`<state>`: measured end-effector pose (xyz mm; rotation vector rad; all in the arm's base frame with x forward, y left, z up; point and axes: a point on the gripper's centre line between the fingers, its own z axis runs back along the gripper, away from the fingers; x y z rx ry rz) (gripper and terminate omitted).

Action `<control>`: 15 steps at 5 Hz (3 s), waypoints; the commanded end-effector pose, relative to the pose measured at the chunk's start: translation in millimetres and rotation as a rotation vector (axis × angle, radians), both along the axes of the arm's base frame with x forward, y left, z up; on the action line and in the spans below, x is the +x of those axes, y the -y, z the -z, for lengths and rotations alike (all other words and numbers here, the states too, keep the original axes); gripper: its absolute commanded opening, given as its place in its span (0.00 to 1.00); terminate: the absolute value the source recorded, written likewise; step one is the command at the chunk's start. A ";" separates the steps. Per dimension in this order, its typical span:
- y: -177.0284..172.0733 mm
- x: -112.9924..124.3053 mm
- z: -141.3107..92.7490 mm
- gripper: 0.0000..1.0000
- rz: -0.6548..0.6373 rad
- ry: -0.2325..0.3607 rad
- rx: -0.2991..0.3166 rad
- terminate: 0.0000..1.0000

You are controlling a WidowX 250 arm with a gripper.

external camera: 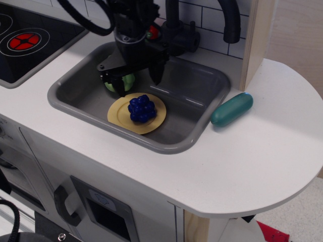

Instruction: Take blueberries off plate sink

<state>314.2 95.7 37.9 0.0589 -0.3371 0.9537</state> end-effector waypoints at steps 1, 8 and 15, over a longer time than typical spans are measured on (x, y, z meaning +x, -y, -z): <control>-4.0 2.0 8.8 1.00 -0.006 0.059 0.000 0.00; 7.1 6.4 17.6 0.00 -0.163 0.127 0.058 0.00; 53.2 51.6 14.5 0.00 -0.213 0.155 -0.032 0.00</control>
